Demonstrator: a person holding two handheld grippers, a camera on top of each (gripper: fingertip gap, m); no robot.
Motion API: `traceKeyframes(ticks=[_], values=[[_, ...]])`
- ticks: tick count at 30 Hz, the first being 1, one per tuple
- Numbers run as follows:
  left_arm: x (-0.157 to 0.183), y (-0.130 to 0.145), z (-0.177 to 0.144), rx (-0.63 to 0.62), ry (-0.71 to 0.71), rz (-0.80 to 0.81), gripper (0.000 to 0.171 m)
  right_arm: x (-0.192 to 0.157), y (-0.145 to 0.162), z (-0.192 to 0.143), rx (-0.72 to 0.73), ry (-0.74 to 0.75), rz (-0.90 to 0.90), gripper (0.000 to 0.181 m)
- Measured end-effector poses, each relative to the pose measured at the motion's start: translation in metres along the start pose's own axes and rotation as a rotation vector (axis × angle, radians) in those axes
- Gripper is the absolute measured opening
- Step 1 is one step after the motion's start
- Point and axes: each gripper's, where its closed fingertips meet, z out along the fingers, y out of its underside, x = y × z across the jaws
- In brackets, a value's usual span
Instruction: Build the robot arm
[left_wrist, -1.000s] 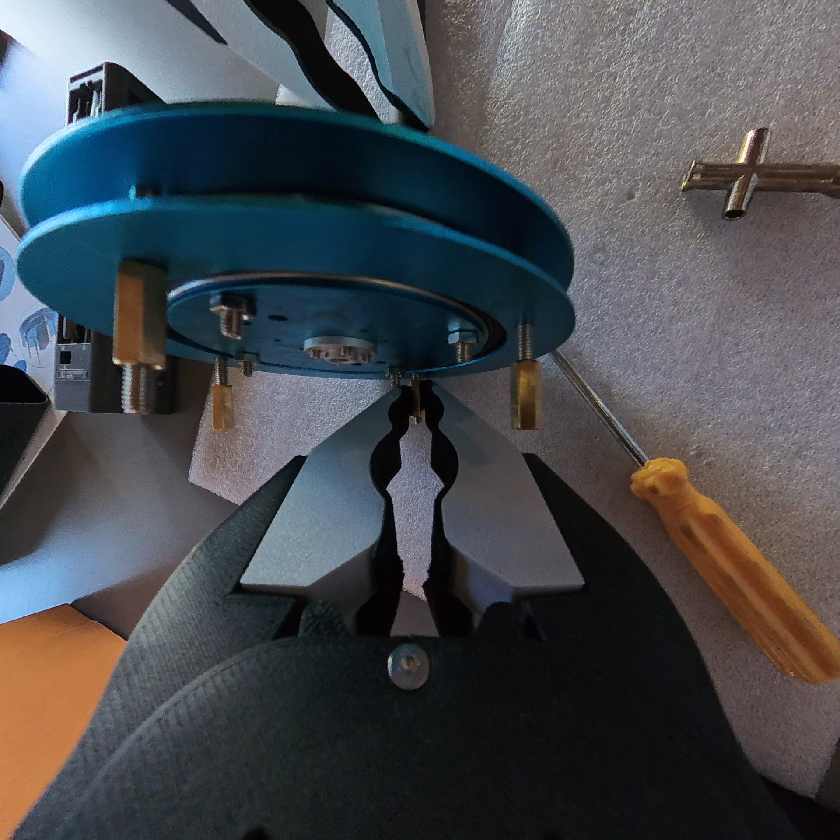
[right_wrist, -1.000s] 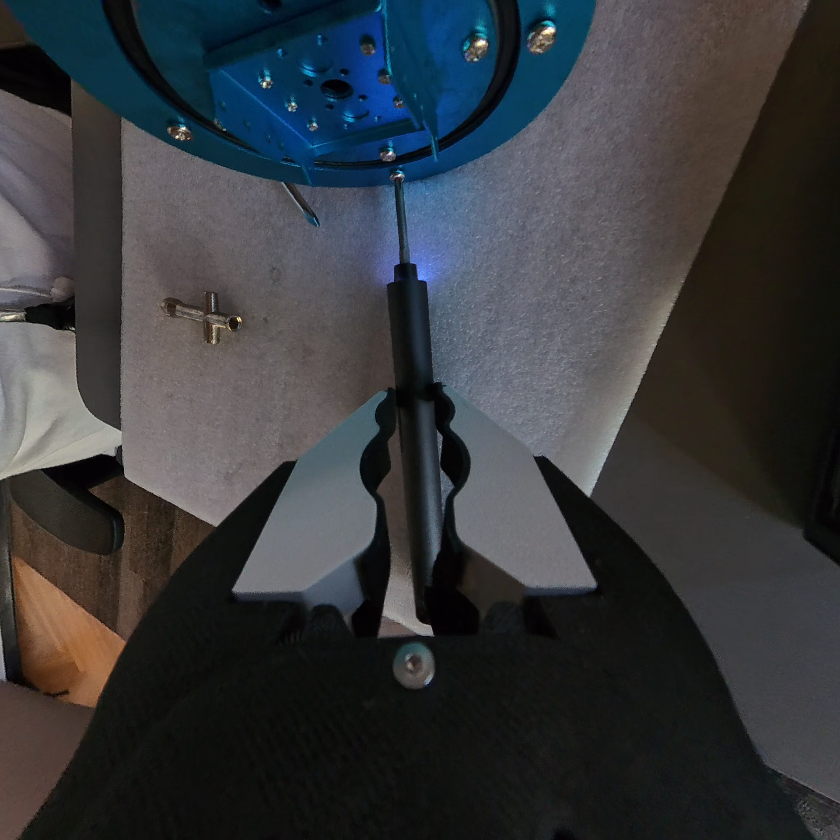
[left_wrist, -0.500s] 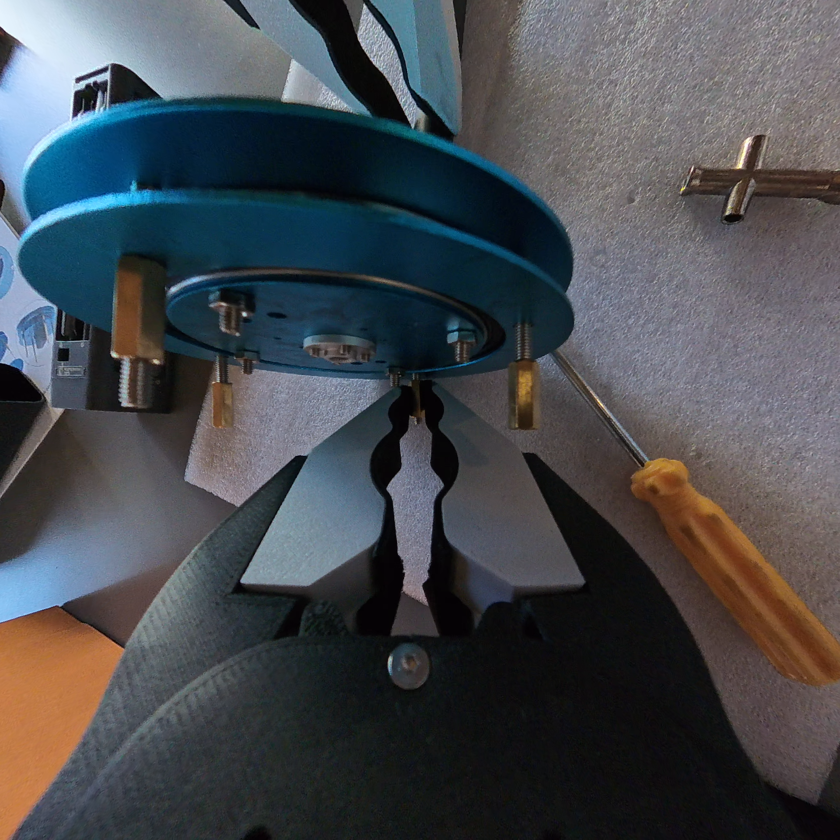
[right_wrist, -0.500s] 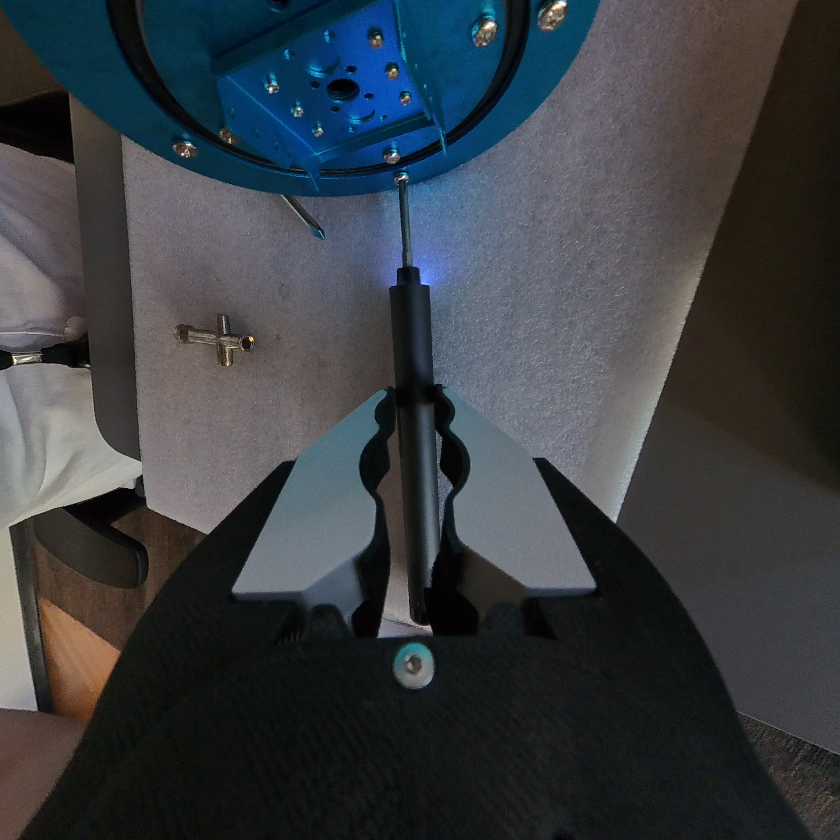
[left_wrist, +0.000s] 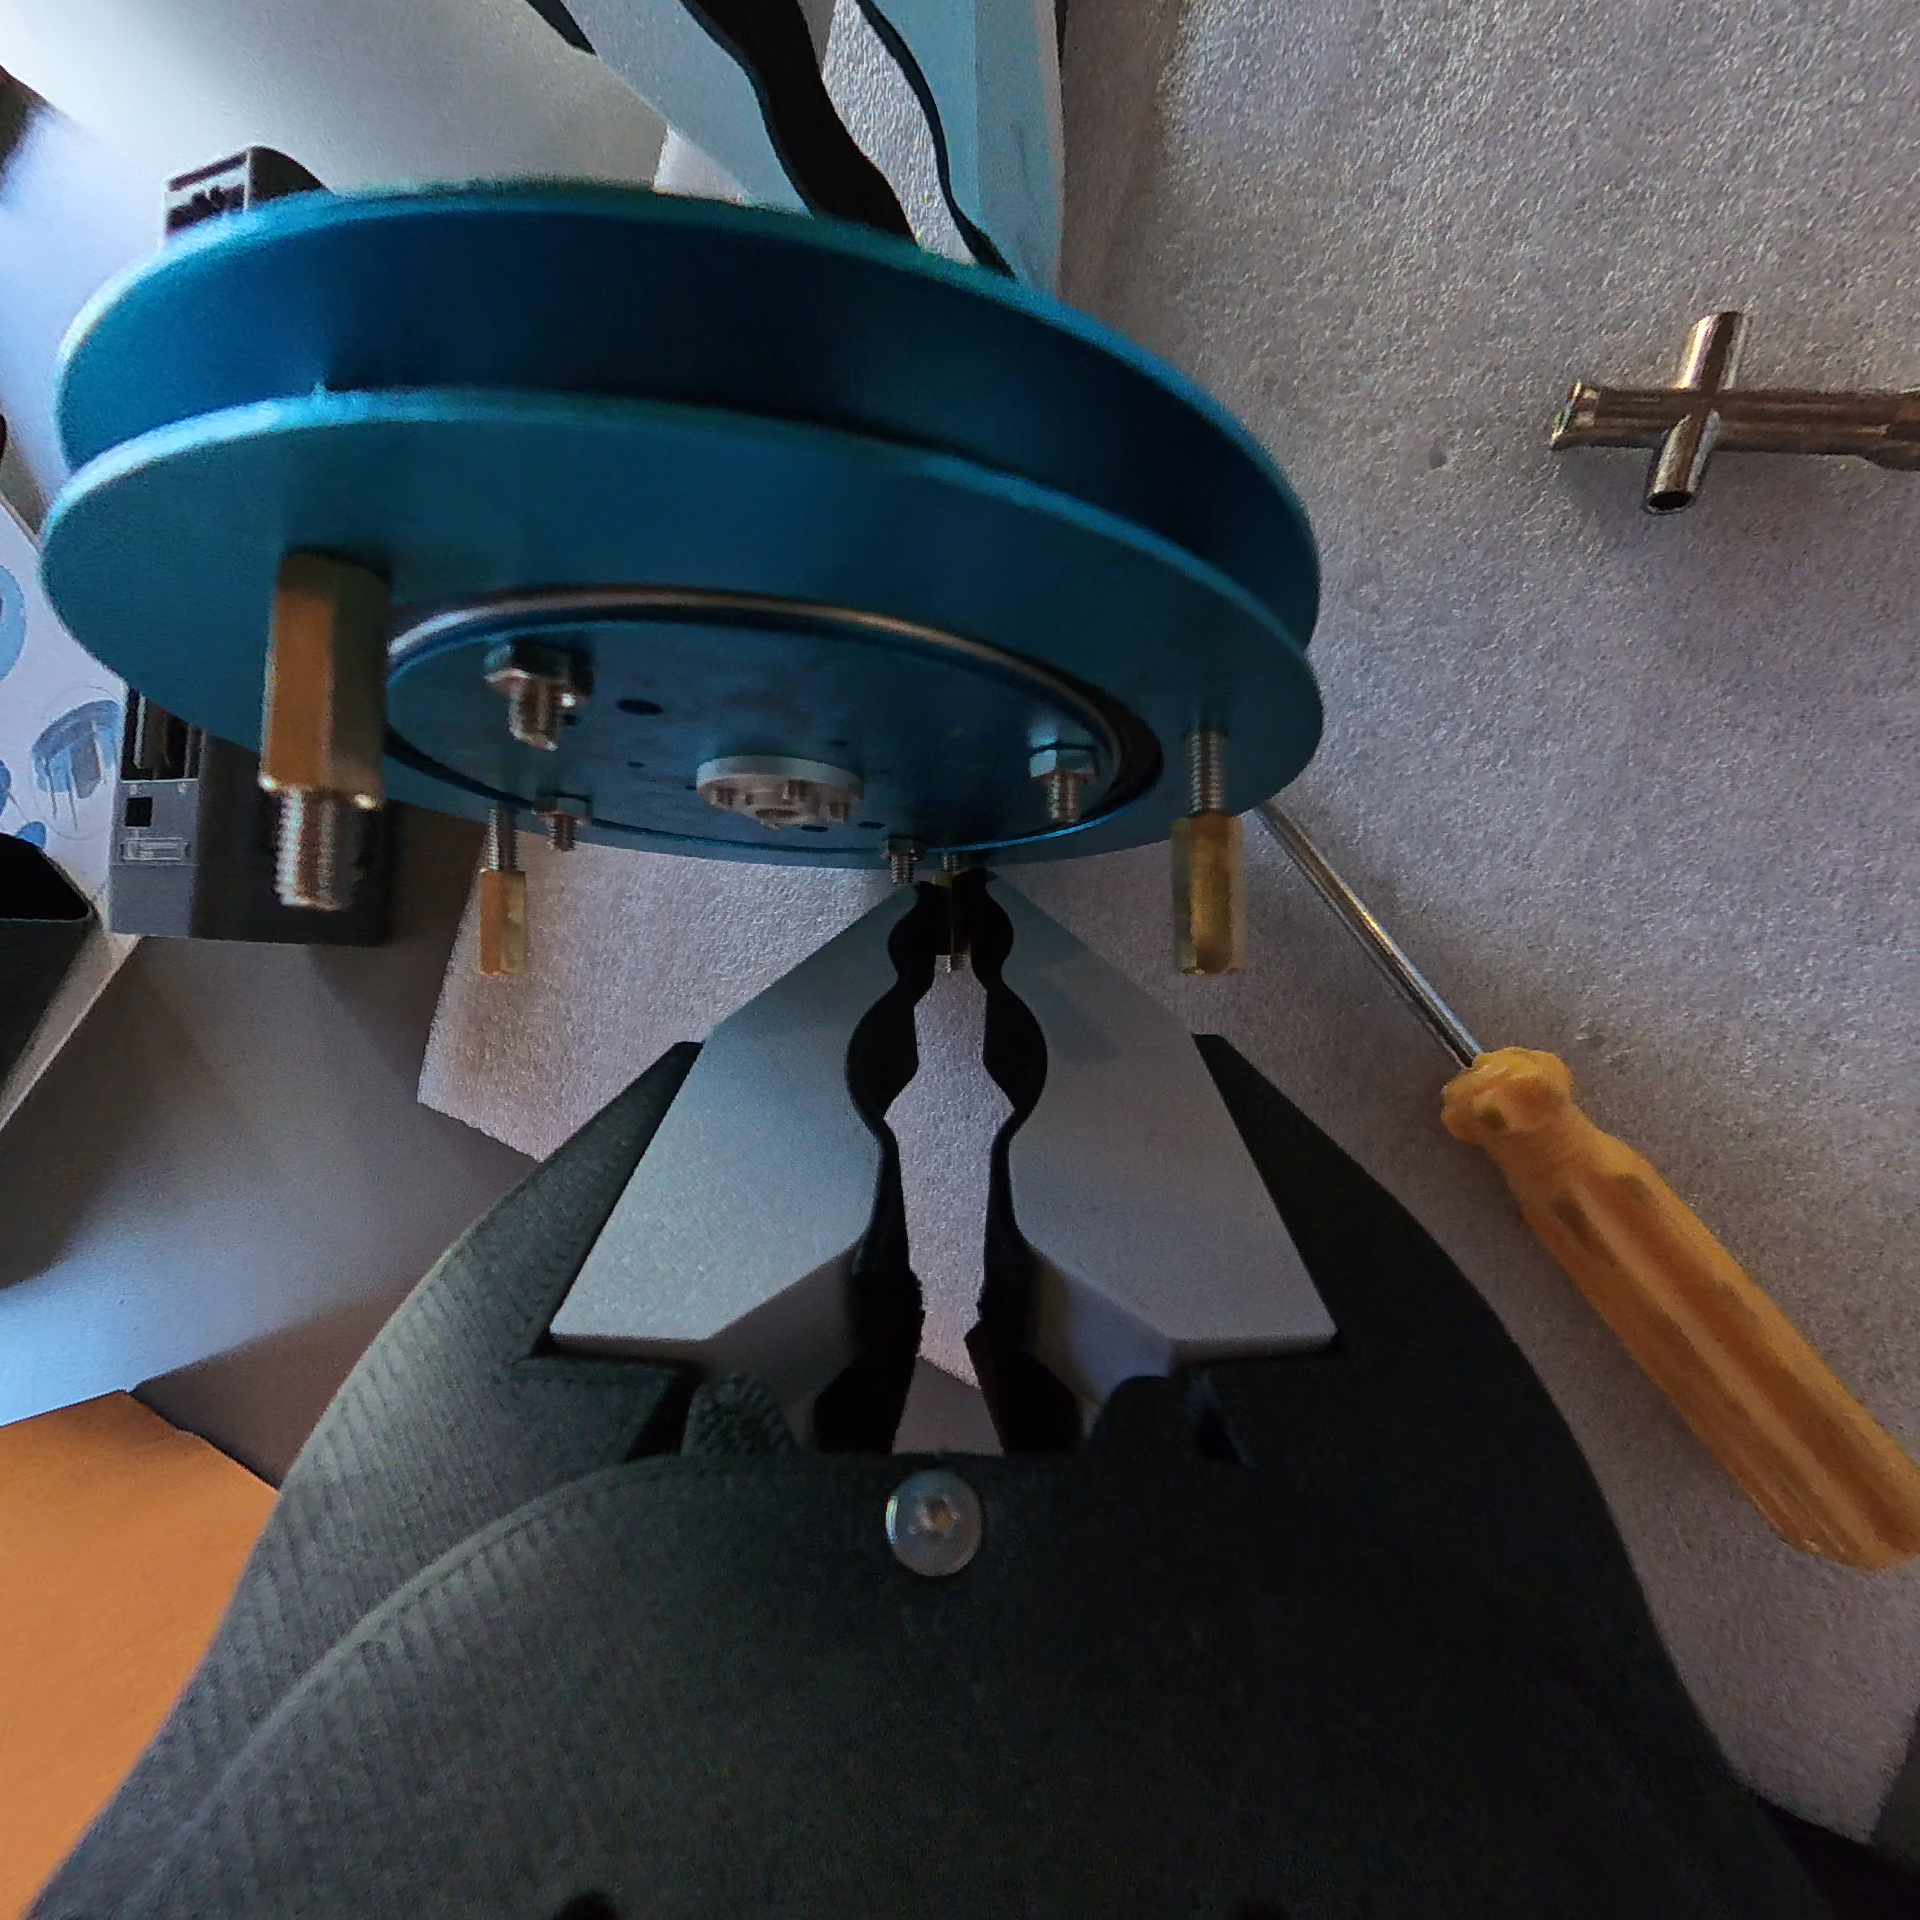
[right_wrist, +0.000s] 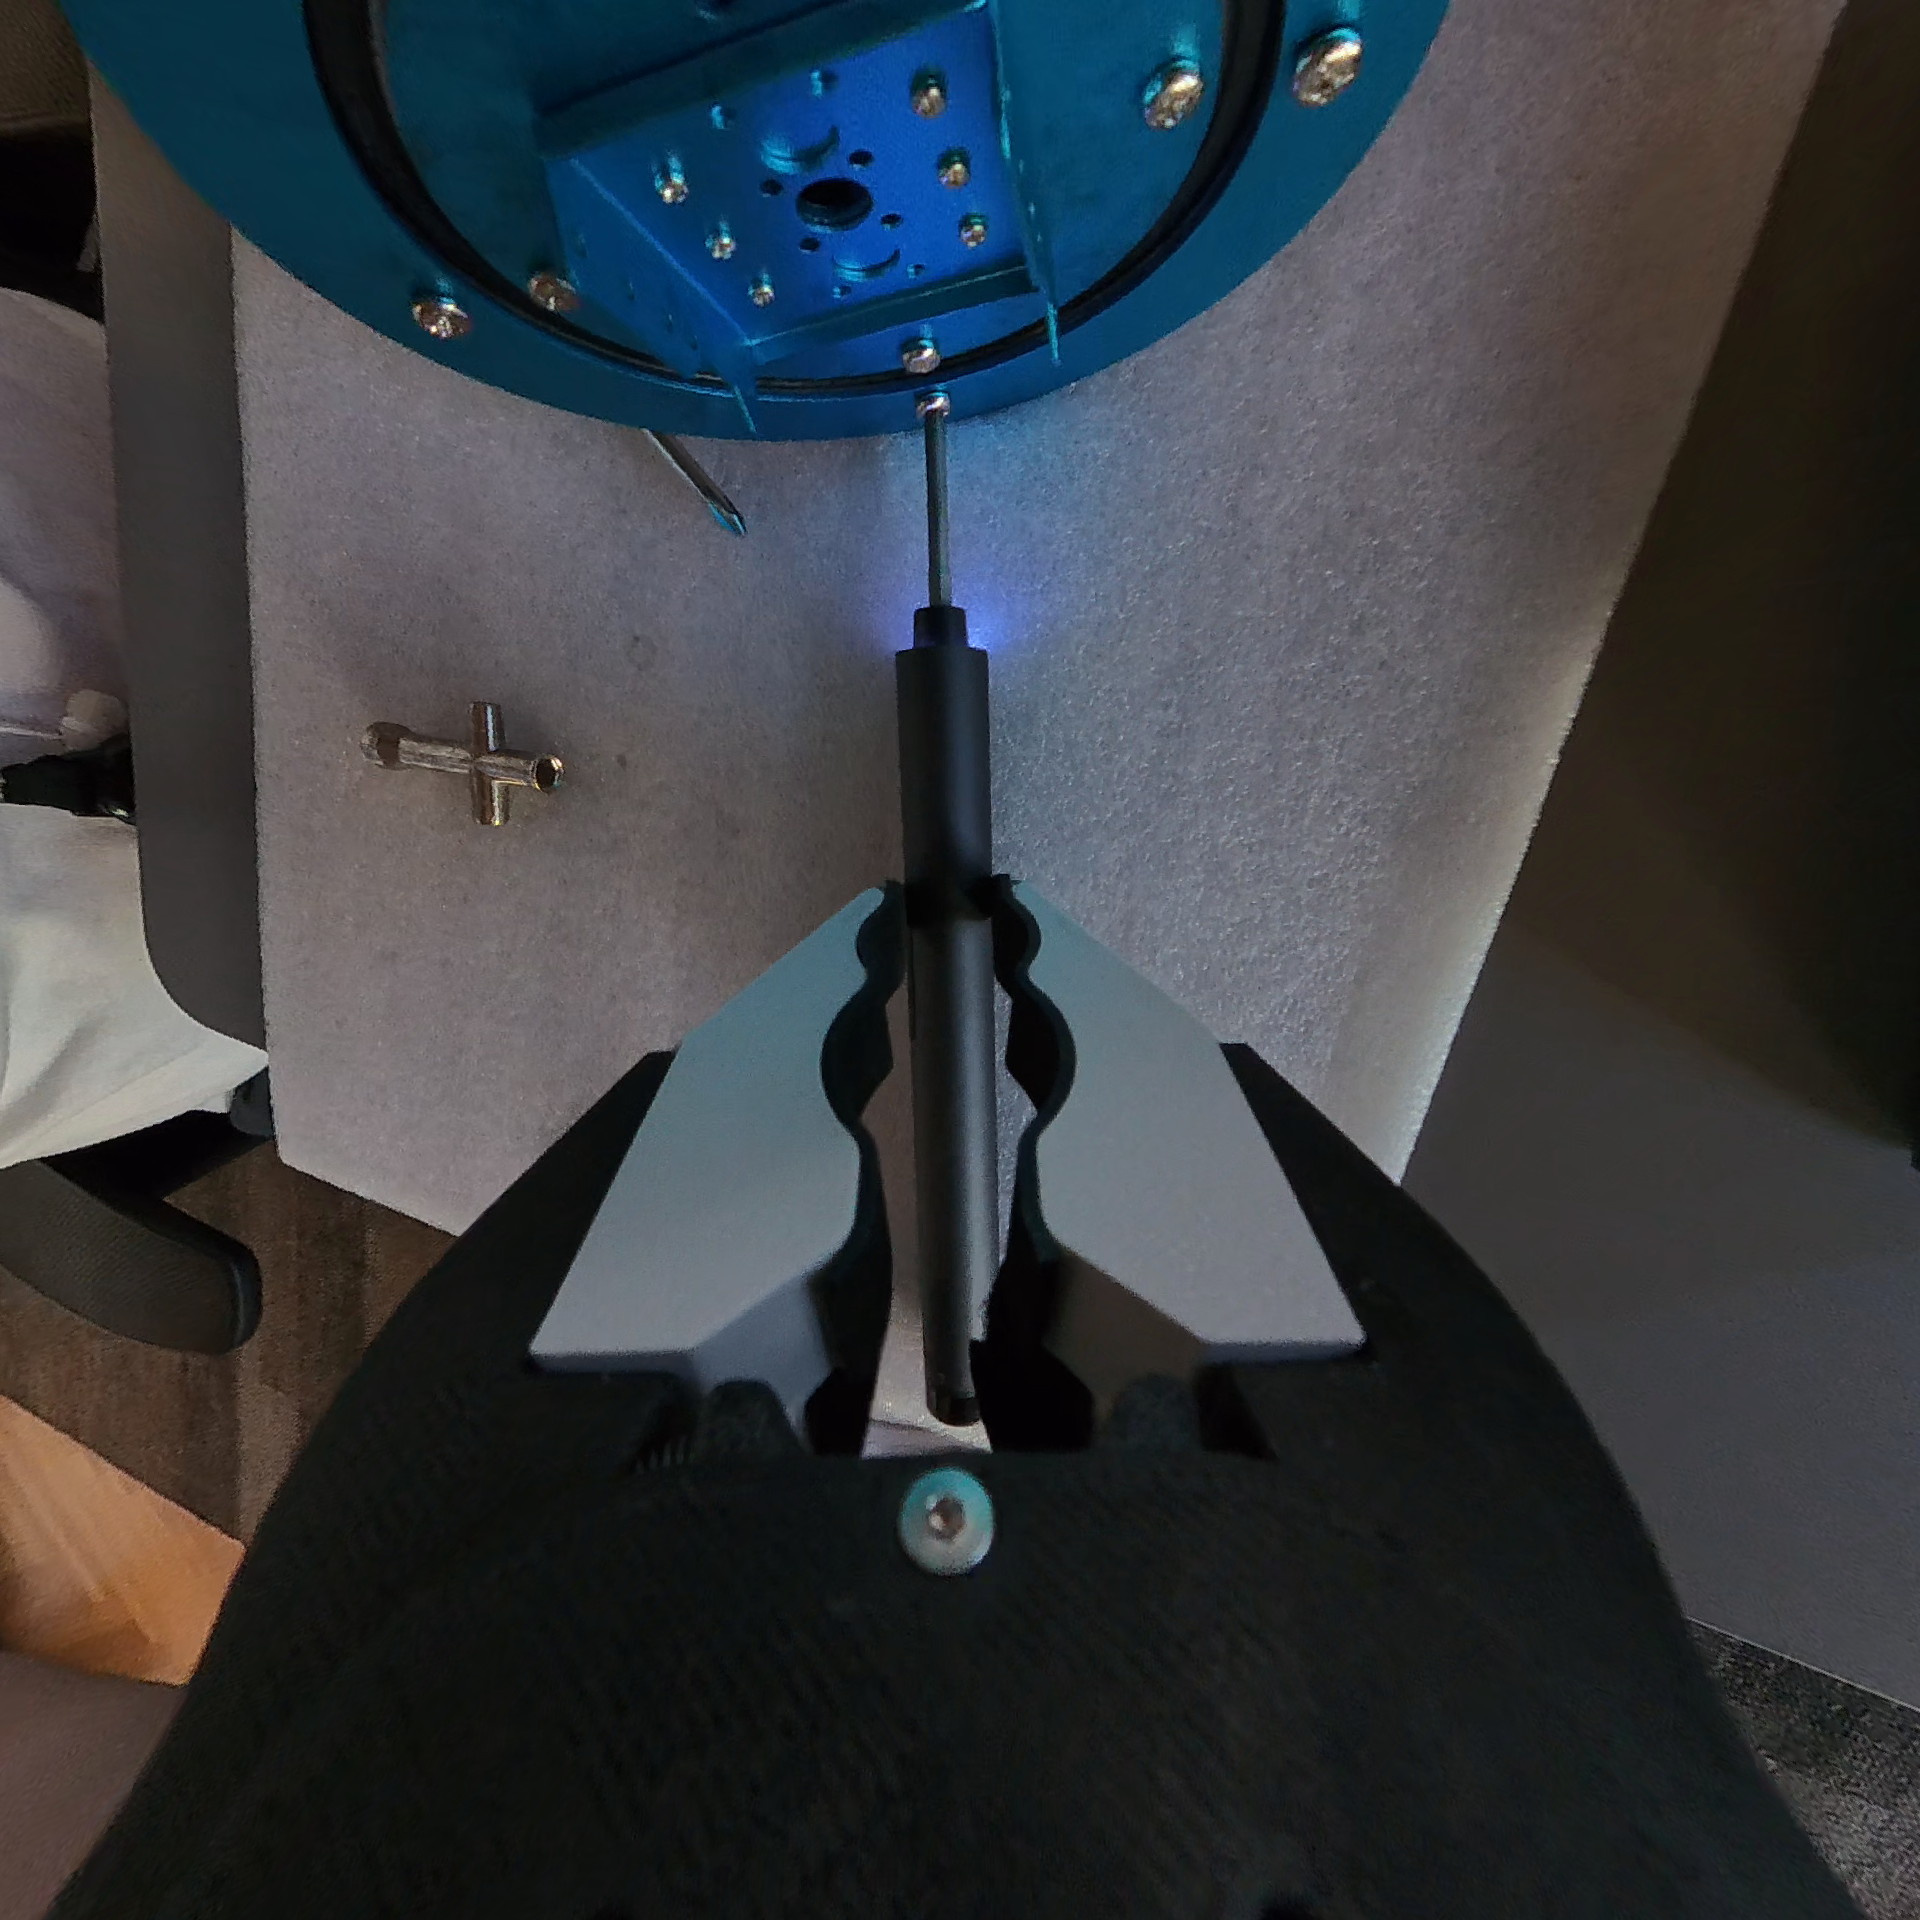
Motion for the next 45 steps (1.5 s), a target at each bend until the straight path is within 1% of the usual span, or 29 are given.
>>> traceKeyframes(ticks=[5,12,19,25,29,34,40,42,45], values=[[0.0,0.0,0.0,0.0,-0.004,0.005,0.004,-0.001,-0.004,0.001,0.014,0.007,-0.019,0.015],[0.0,-0.001,0.0,0.001,-0.001,-0.005,0.004,-0.001,-0.004,0.003,-0.002,0.018,-0.041,0.015],[-0.001,-0.001,0.0,0.021,0.004,-0.05,0.004,-0.001,-0.003,0.003,0.036,0.029,-0.039,0.016],[-0.001,-0.001,0.0,0.018,-0.013,-0.048,0.005,-0.001,0.0,0.002,0.048,0.057,-0.045,0.016],[-0.001,-0.001,0.0,0.022,-0.022,-0.046,0.004,0.002,0.008,-0.002,0.036,0.077,-0.023,0.015],[-0.001,-0.001,0.0,0.024,-0.038,-0.032,0.005,0.013,0.012,-0.007,0.055,0.129,0.048,0.015],[-0.004,0.0,-0.003,0.022,-0.065,-0.014,0.012,0.017,0.011,-0.008,0.085,0.152,0.096,0.016],[-0.004,0.001,-0.004,0.023,-0.072,-0.012,0.014,0.019,0.011,-0.009,0.094,0.179,0.096,0.022],[-0.004,0.003,-0.007,0.031,-0.07,-0.024,0.017,0.02,0.009,-0.01,0.119,0.203,0.09,0.026]])
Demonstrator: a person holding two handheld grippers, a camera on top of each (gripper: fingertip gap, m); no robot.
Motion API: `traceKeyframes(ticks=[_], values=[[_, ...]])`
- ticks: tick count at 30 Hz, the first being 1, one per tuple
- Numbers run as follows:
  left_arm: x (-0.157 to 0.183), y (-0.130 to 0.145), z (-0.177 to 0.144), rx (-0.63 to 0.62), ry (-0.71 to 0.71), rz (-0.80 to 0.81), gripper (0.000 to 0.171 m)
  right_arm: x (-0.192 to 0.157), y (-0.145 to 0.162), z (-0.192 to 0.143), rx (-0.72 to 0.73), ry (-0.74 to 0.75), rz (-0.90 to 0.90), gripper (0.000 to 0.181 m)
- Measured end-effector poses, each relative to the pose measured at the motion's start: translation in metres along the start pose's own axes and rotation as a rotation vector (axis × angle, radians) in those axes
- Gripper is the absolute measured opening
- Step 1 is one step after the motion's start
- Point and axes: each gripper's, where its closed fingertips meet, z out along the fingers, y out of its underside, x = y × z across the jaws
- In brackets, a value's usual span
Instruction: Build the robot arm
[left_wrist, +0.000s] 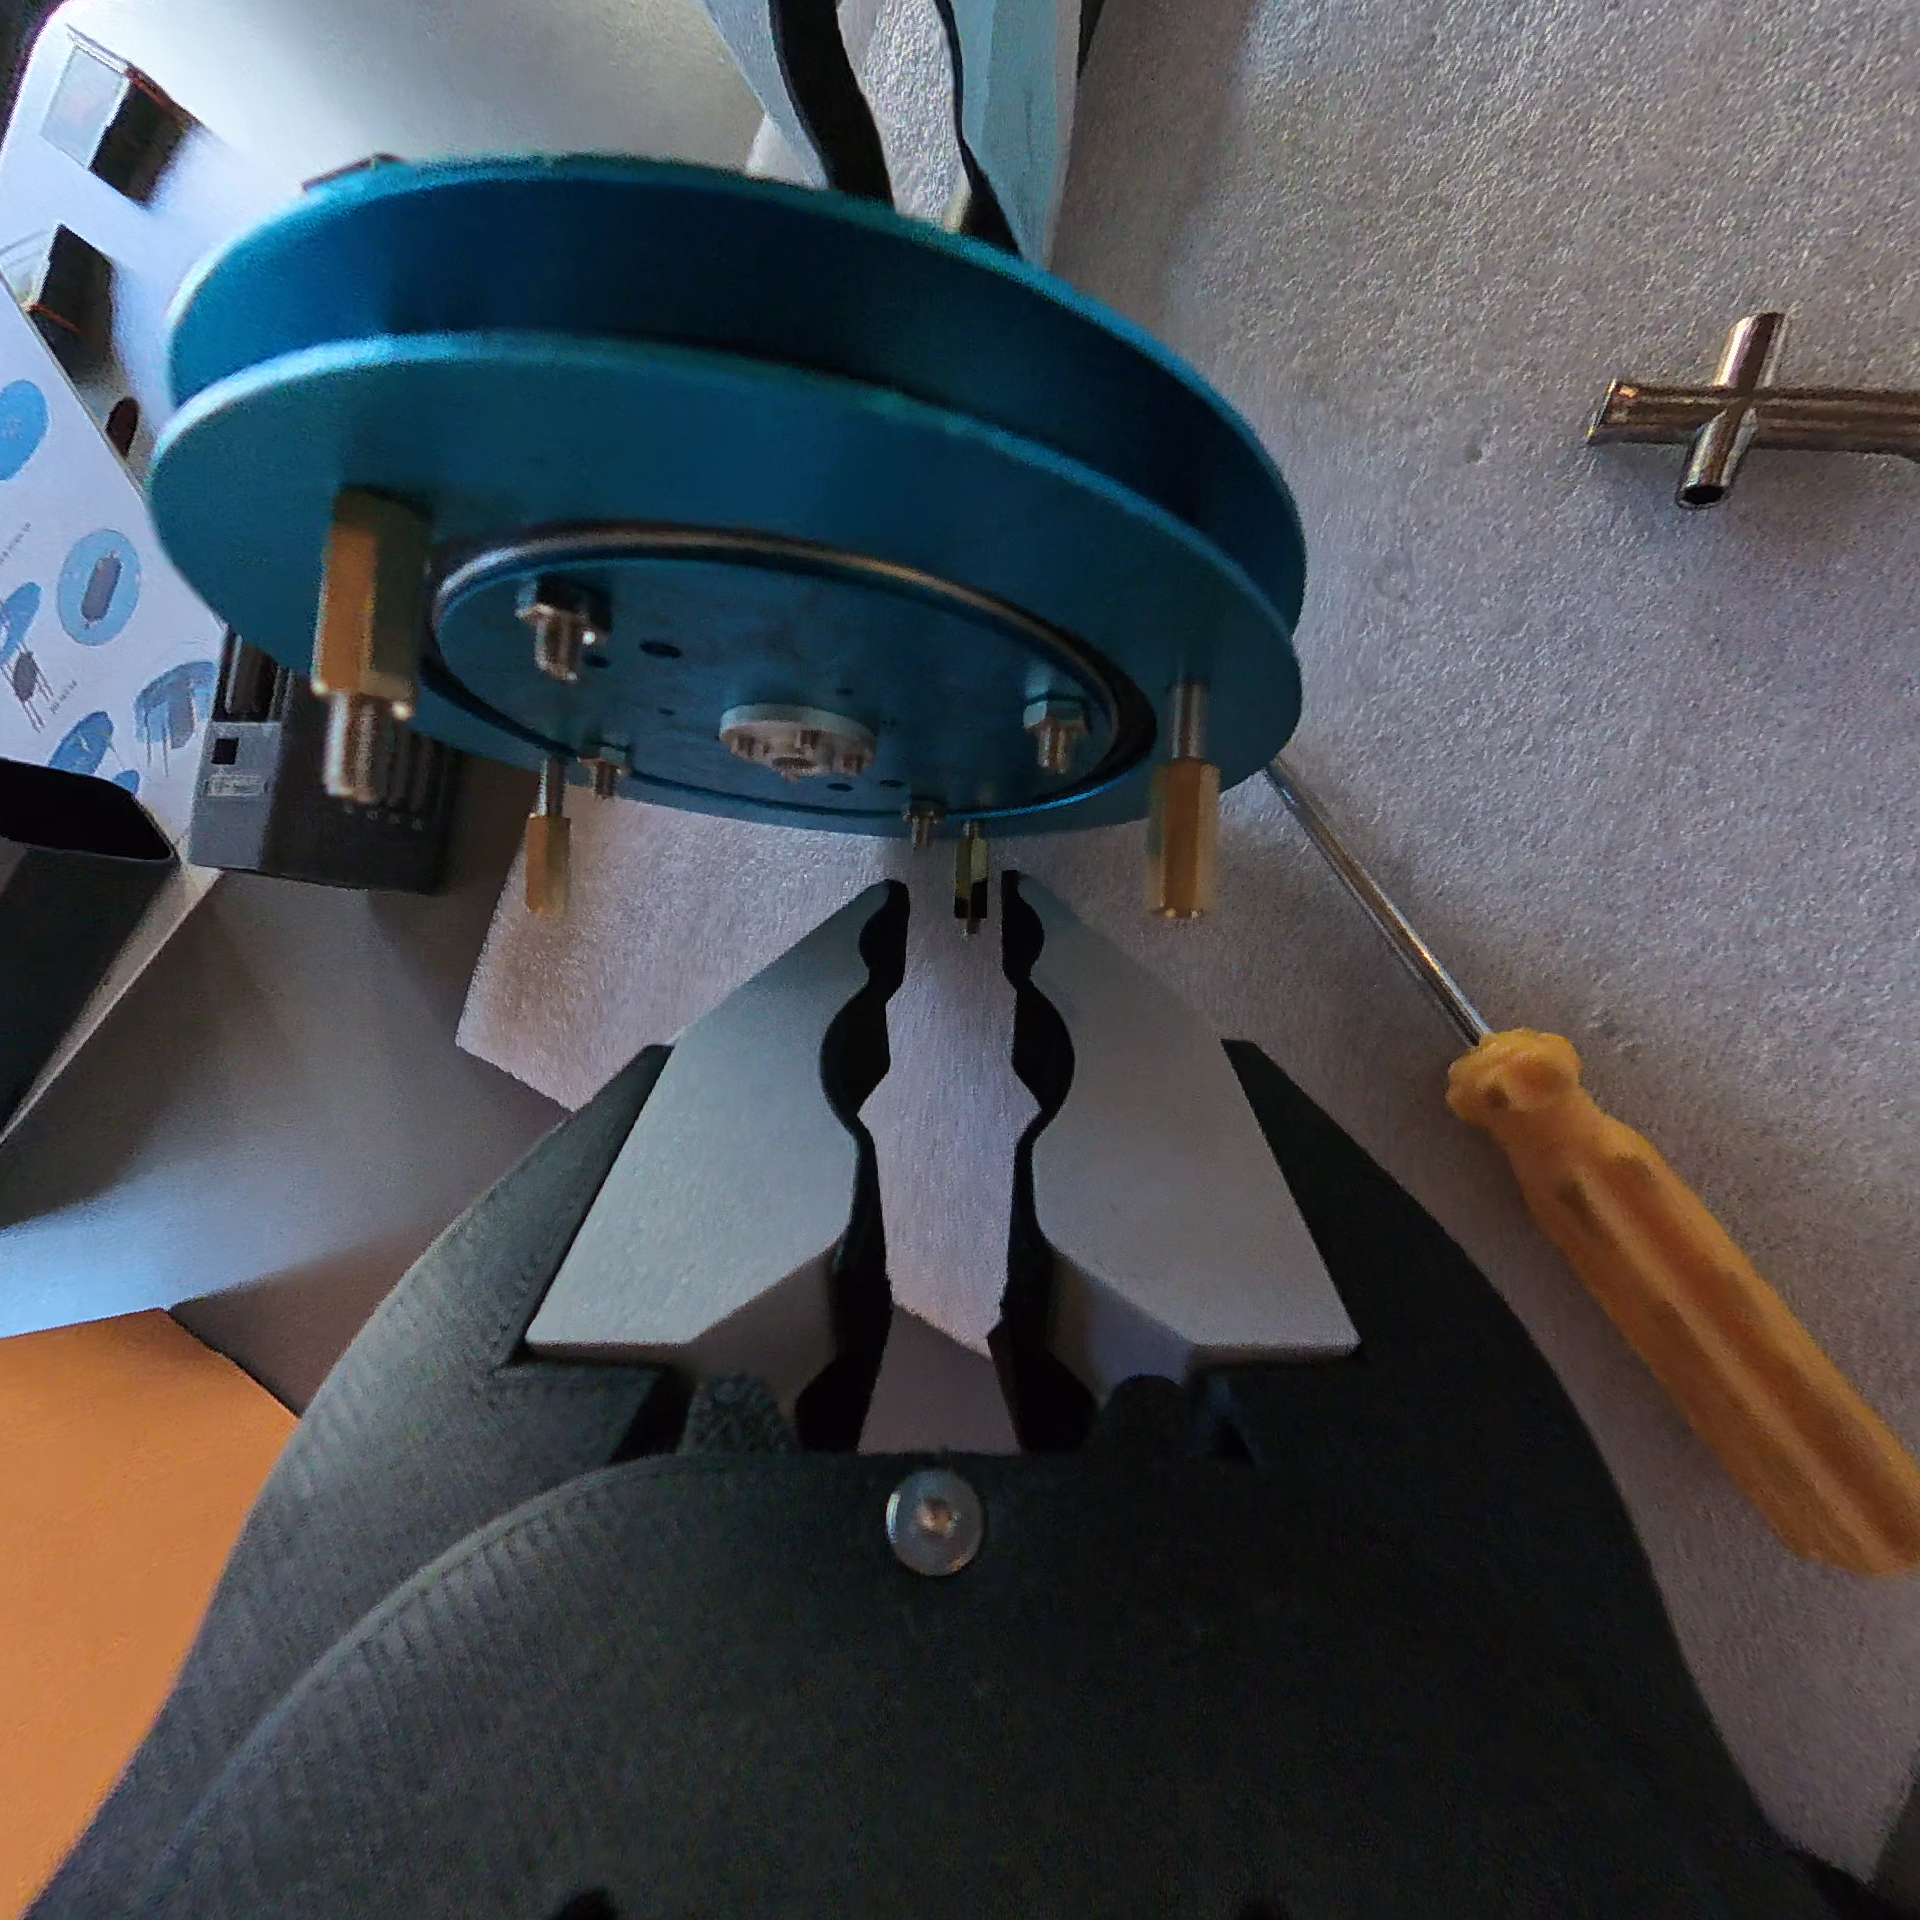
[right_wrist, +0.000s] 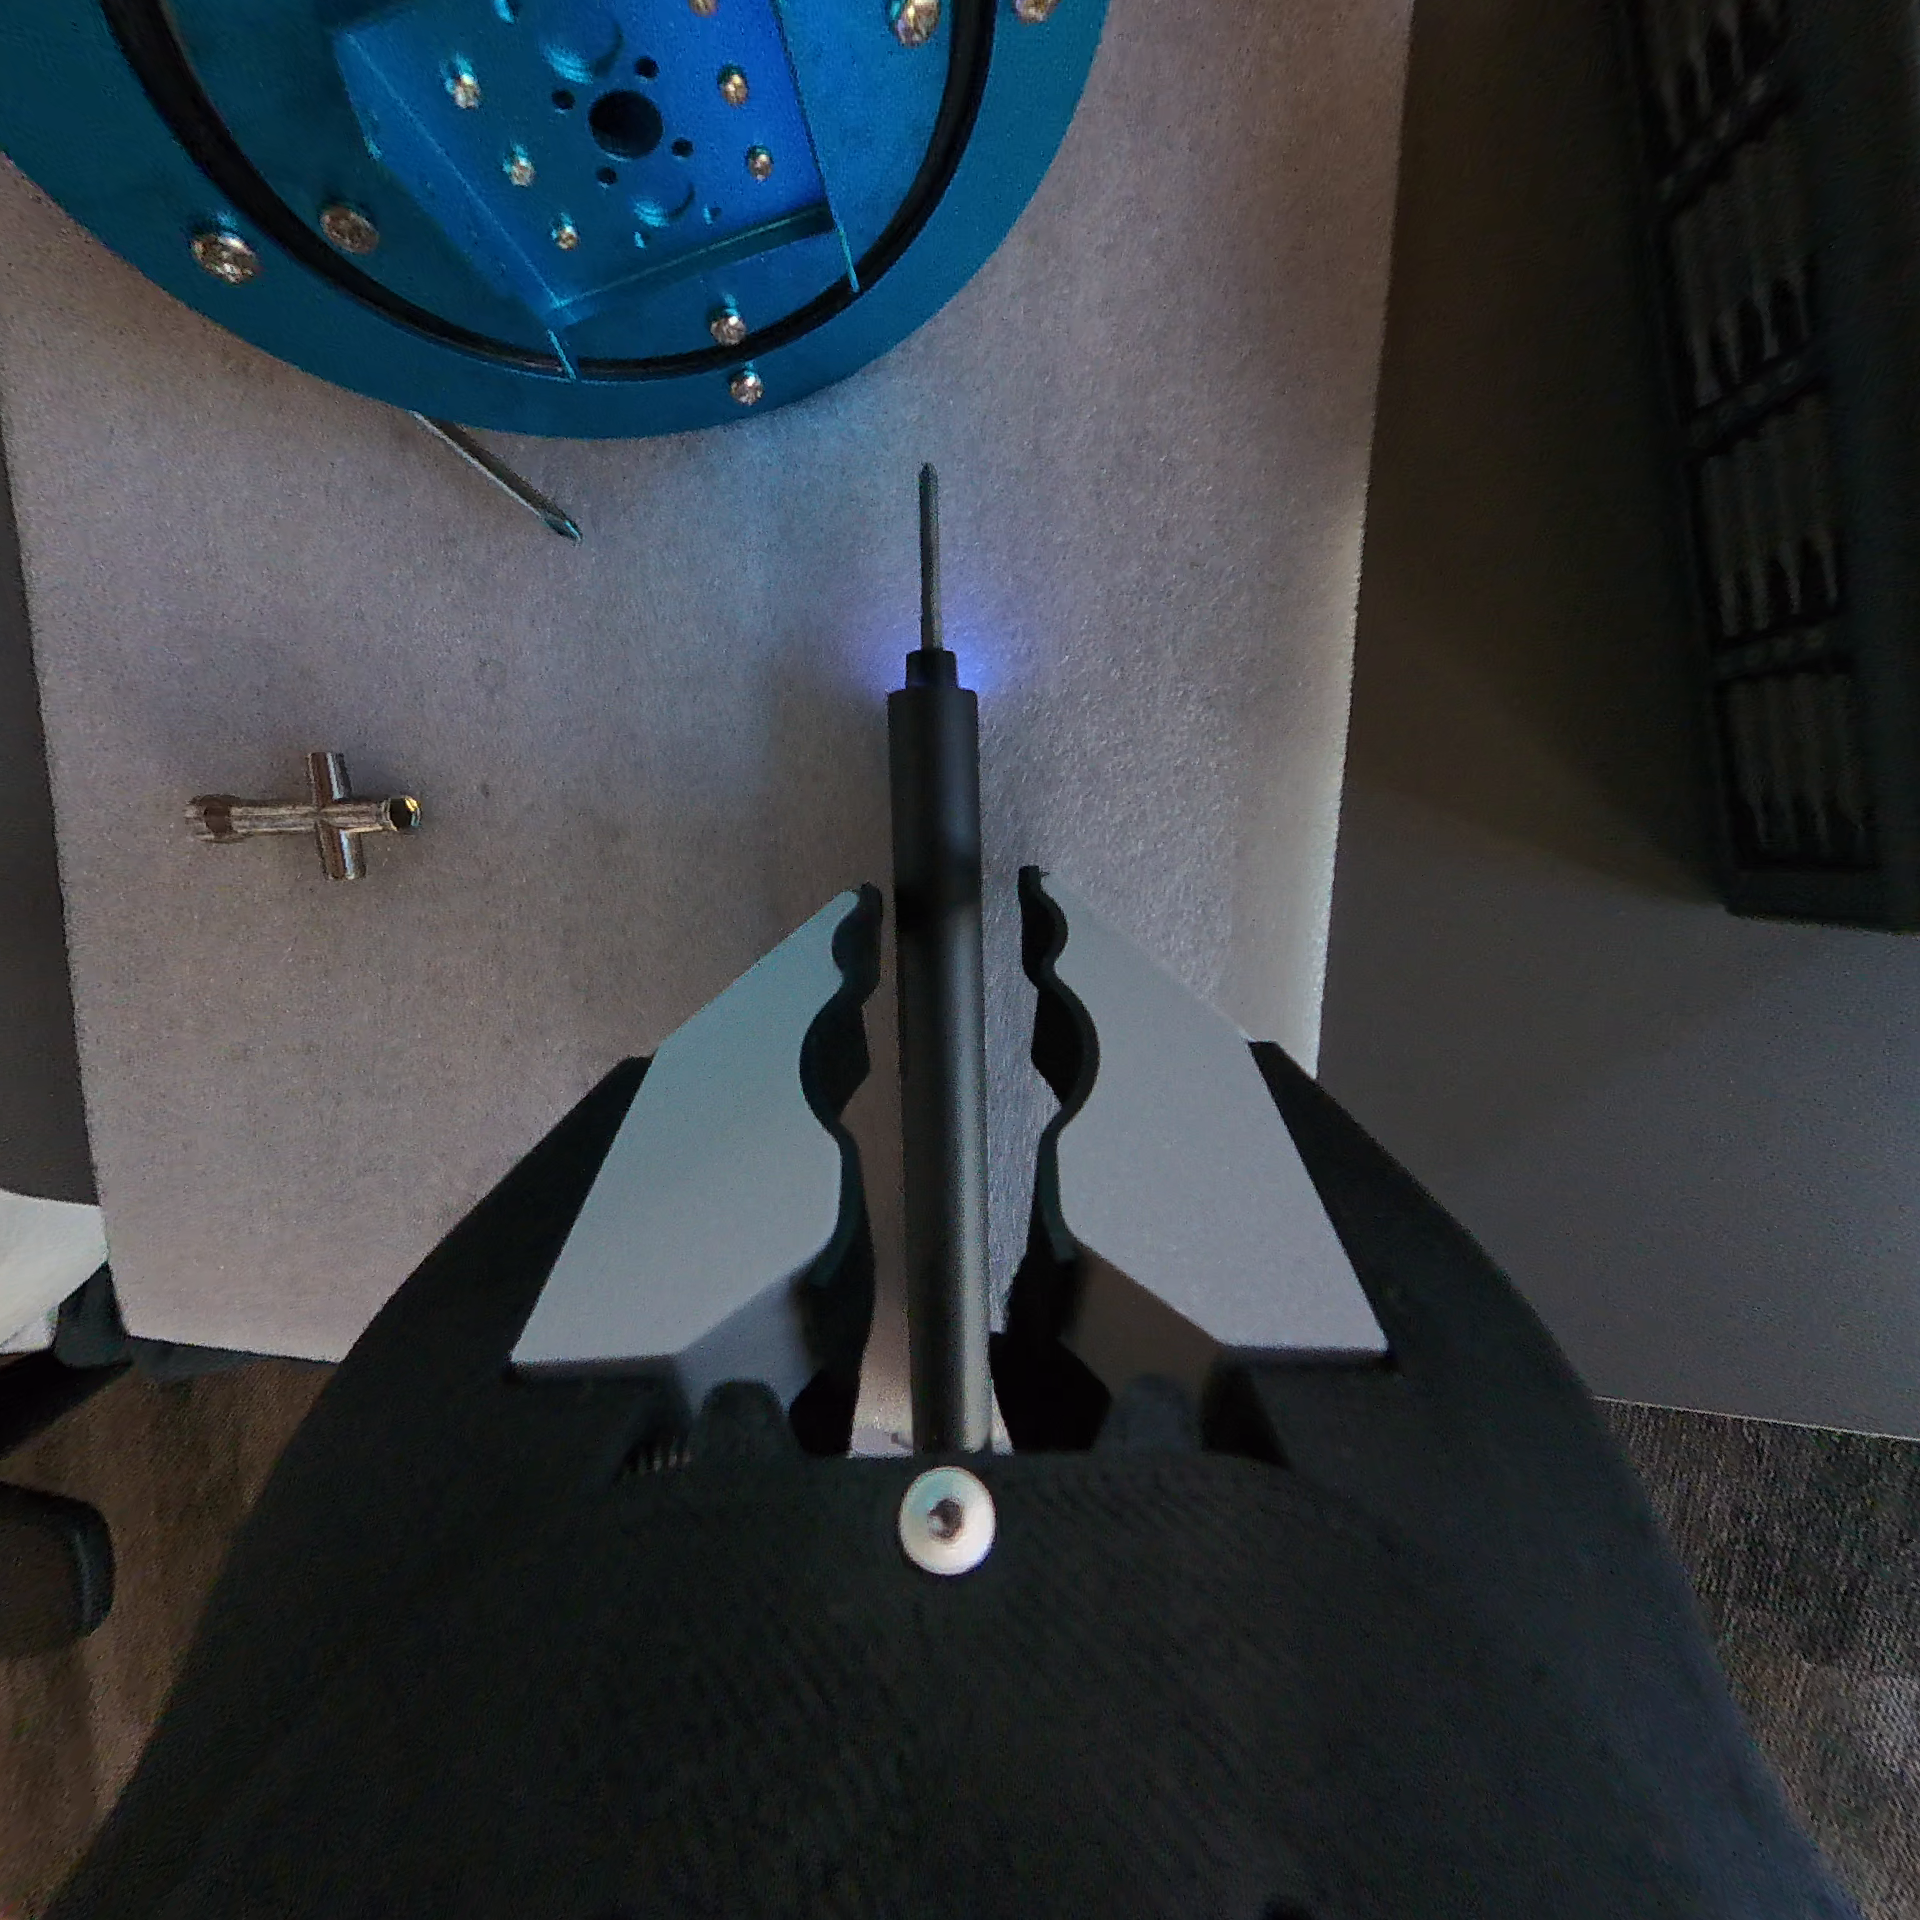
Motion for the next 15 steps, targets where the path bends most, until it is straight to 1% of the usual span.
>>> traceKeyframes(ticks=[10,13,15], values=[[0.003,0.01,-0.012,0.021,-0.003,-0.042,0.019,-0.005,-0.004,0.006,0.041,-0.016,0.031,0.036],[-0.002,0.014,-0.02,0.024,-0.032,-0.071,0.019,-0.006,-0.005,0.005,0.058,-0.046,0.064,0.037],[-0.009,0.017,-0.029,0.029,-0.063,-0.121,0.02,-0.004,-0.005,0.005,0.073,-0.055,0.078,0.035]])
